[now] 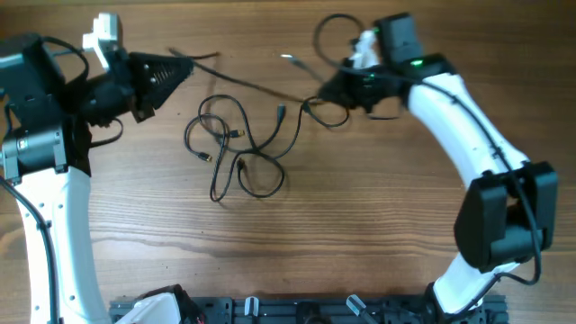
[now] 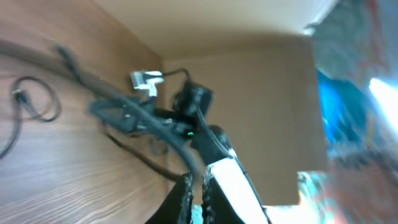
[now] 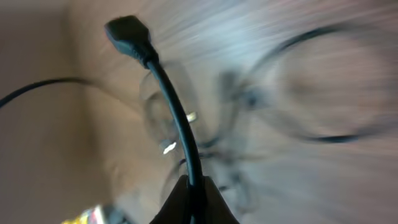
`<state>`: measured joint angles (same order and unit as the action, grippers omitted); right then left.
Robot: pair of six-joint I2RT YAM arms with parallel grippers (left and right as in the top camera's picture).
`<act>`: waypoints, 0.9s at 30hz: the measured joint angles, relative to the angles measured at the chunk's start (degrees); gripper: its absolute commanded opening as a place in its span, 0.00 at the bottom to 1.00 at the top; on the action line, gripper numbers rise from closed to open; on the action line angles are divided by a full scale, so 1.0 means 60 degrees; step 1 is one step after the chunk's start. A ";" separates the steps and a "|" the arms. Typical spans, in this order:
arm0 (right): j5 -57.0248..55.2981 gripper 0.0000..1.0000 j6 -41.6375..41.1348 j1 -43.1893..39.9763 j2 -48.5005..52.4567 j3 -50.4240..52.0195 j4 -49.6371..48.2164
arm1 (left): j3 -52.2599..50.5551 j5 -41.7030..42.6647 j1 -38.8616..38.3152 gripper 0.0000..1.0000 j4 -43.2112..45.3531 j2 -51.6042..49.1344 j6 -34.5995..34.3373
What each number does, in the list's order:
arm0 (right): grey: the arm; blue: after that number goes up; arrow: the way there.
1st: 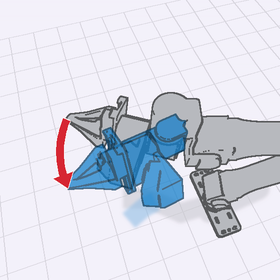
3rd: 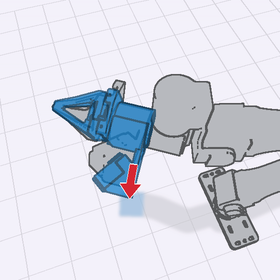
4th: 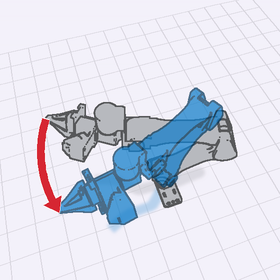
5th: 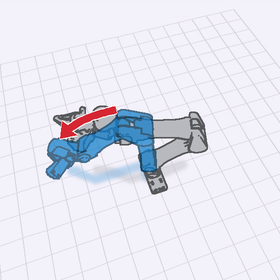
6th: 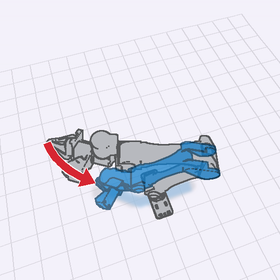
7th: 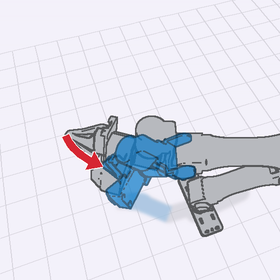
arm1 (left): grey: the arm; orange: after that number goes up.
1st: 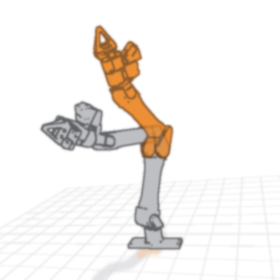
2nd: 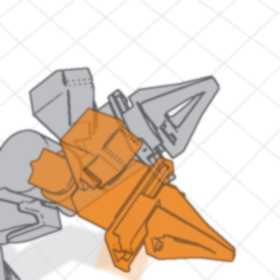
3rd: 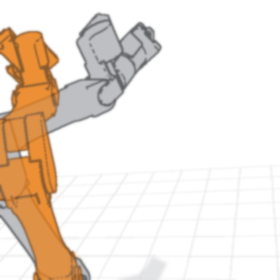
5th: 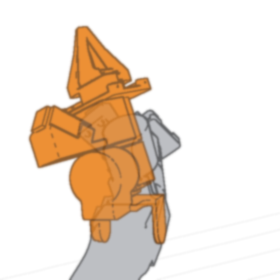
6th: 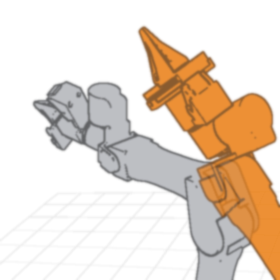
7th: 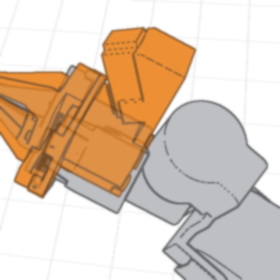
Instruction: Untangle cables
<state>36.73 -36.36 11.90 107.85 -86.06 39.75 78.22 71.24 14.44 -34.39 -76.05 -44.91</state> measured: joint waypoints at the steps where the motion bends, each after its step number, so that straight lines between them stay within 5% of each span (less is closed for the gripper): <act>1: -0.0178 0.04 0.0171 -0.0430 0.0029 0.0055 0.0193 | 0.0036 -0.0302 -0.0098 0.13 -0.0397 0.0011 0.0299; 9: -0.1290 0.04 0.0809 -0.2896 0.0153 0.0109 0.0962 | 0.0084 -0.3257 -0.2324 0.20 -0.2718 0.0022 0.2033; 17: -0.3654 0.04 0.0827 -0.4736 0.0153 0.0127 0.1894 | -0.0047 -0.7442 -0.5071 0.19 -0.3016 -0.0248 0.2422; 27: -0.6033 0.04 -0.0295 -0.6339 0.0153 0.0135 0.2153 | -0.0171 -0.9344 -0.5300 0.10 -0.3013 -0.2033 0.2371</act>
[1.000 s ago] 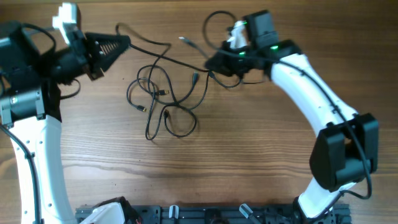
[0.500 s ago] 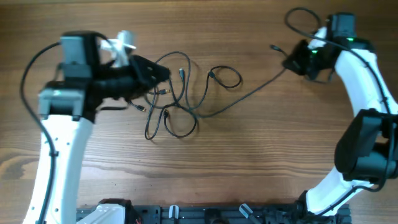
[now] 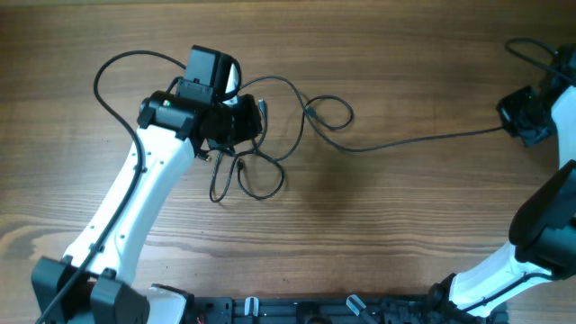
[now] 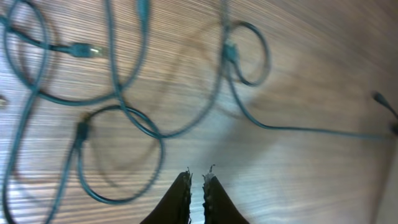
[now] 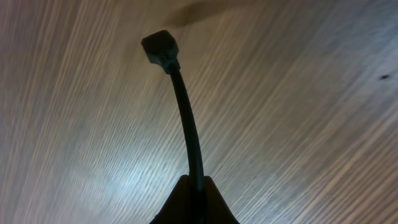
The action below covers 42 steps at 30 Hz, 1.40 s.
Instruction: Untangle cables
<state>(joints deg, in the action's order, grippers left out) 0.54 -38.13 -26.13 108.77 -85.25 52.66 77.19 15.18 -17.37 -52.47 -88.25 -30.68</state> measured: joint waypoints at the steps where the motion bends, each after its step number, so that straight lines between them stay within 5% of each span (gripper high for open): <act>1: -0.0051 0.04 -0.0047 -0.0055 0.0000 0.0000 -0.0015 | 0.0000 -0.0138 0.0124 0.11 -0.0004 -0.0080 -0.0004; 9: -0.0175 0.04 -0.0215 -0.0178 0.0000 0.0007 -0.0102 | 0.0000 -0.1443 0.0998 0.15 0.0066 -0.0823 -0.0350; 13: -0.0175 0.04 -0.0208 -0.0178 0.0000 0.0007 -0.0106 | 0.0000 -0.1814 0.1151 0.04 0.0273 -0.1534 -0.0568; 22: -0.0175 0.05 -0.0178 -0.0178 0.0033 0.0007 -0.0095 | -0.0007 -0.1996 0.1384 0.04 0.0692 -0.2667 -0.0659; 29: -0.0211 0.76 -0.0076 -0.0171 0.0135 0.0025 -0.0113 | -0.0007 -0.2058 0.1625 0.06 0.0703 -0.2677 -0.0659; 33: -0.0211 0.89 0.0084 -0.0171 0.0142 0.0025 -0.0142 | -0.0007 -0.2058 0.1639 0.08 0.0674 -0.2677 -0.0659; 42: -0.0168 0.91 0.0255 -0.0073 0.0142 0.0025 -0.0255 | -0.0007 -0.2058 0.1639 0.09 0.0674 -0.2681 -0.0663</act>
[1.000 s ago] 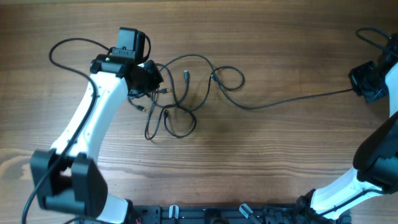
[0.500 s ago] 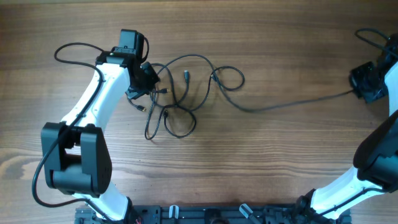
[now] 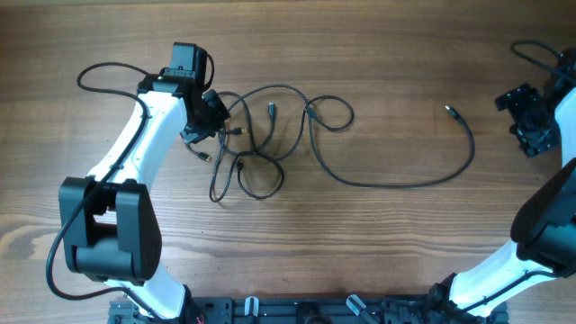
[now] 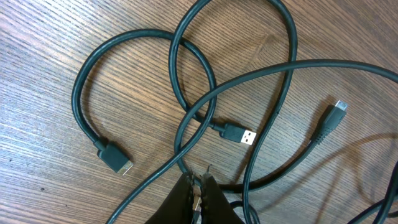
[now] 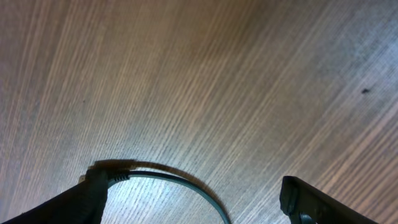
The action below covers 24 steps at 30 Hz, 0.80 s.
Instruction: Untangle cables
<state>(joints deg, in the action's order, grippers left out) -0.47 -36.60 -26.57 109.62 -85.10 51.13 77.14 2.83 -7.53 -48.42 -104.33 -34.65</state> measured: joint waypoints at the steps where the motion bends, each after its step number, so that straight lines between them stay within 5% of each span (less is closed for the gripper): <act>1: 0.0066 0.91 0.0124 0.0073 0.0004 0.0004 -0.0062 | 0.0000 0.0000 0.0000 0.10 0.0000 0.0000 0.0000; 6: 0.0361 0.91 0.0550 0.0790 0.0004 0.0004 -0.0317 | 0.0000 0.0000 0.0000 0.18 0.0000 0.0004 0.0004; 8: 0.0404 0.92 0.0725 0.1246 0.0004 0.0011 -0.0474 | 0.0000 -0.0004 0.0000 0.48 0.0000 0.0000 0.0007; 9: 0.0433 0.93 0.0812 0.1541 0.0004 0.0015 -0.0550 | 0.0000 -0.0004 0.0000 0.80 0.0000 0.0000 0.0000; 10: 0.0477 0.94 0.0940 0.2069 0.0004 0.0018 -0.0652 | 0.0000 -0.0004 0.0000 1.00 0.0000 0.0000 -0.0055; 24: 0.0579 0.96 0.1228 0.4921 0.0004 0.0022 -0.1107 | 0.0000 -0.0004 0.0000 1.00 -0.0033 0.0000 -0.0080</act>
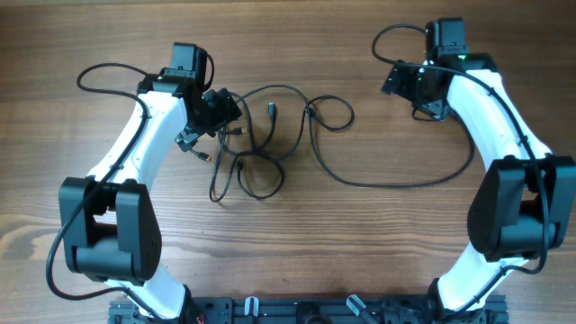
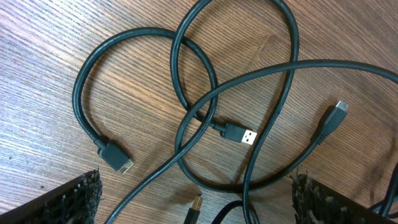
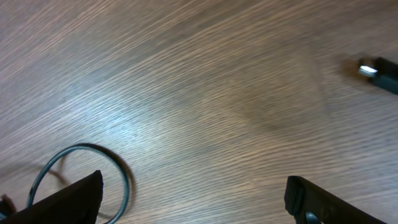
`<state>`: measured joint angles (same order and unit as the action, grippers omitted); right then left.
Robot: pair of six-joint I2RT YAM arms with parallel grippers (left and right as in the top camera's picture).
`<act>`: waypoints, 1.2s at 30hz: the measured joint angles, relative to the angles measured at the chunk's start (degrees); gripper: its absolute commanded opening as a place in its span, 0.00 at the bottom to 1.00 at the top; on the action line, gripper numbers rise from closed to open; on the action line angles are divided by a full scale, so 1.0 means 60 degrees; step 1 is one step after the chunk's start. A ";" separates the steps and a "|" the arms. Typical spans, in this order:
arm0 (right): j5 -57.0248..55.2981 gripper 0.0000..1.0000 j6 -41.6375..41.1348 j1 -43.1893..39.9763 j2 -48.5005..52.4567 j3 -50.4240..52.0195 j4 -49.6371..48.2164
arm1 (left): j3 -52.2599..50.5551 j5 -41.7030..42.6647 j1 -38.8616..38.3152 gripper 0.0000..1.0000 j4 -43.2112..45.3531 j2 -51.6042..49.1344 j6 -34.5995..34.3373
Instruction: Untangle cables
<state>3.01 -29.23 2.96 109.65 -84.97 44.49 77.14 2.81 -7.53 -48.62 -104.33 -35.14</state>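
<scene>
Several black cables lie looped over each other as a tangle (image 1: 243, 148) on the wooden table. My left gripper (image 1: 220, 110) stands open low over its left part; its wrist view has crossing loops (image 2: 186, 81), a USB plug (image 2: 244, 135) and another plug (image 2: 194, 206) between the fingers (image 2: 68, 199). One long cable (image 1: 396, 184) runs from a small loop (image 1: 330, 112) in an arc to the right. My right gripper (image 1: 398, 79) is open above bare wood, with a cable loop (image 3: 84, 147) at lower left and a plug (image 3: 378, 68) at upper right.
The left arm's own black lead (image 1: 108, 72) curls at the far left. The right arm (image 1: 490, 108) reaches over the long cable's right end. A dark rail (image 1: 297, 310) runs along the front edge.
My left gripper, shut over the tangle before, now stands open at the same spot. The right gripper has moved from the table's far right edge to the upper middle, still open.
First my right gripper was shut on a cable beside the tangle, the left arm at the far left. Then the right held that cable stretched out to the right edge. Later it lay released in an arc. Now both grippers are open.
</scene>
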 measured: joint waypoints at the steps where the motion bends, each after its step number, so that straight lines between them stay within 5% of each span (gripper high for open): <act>1: -0.0004 0.96 0.0000 0.0091 0.0000 0.0000 -0.0007 | 0.0000 0.0000 0.0000 1.00 0.0004 0.0000 0.0000; 36: 0.1858 0.99 -0.0084 0.3155 0.0000 0.0015 -0.1260 | 0.0000 0.0000 0.0000 1.00 0.0000 0.0000 0.0000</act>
<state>14.15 -29.74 21.89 109.65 -84.88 36.93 77.14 2.81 -7.53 -48.62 -104.33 -35.14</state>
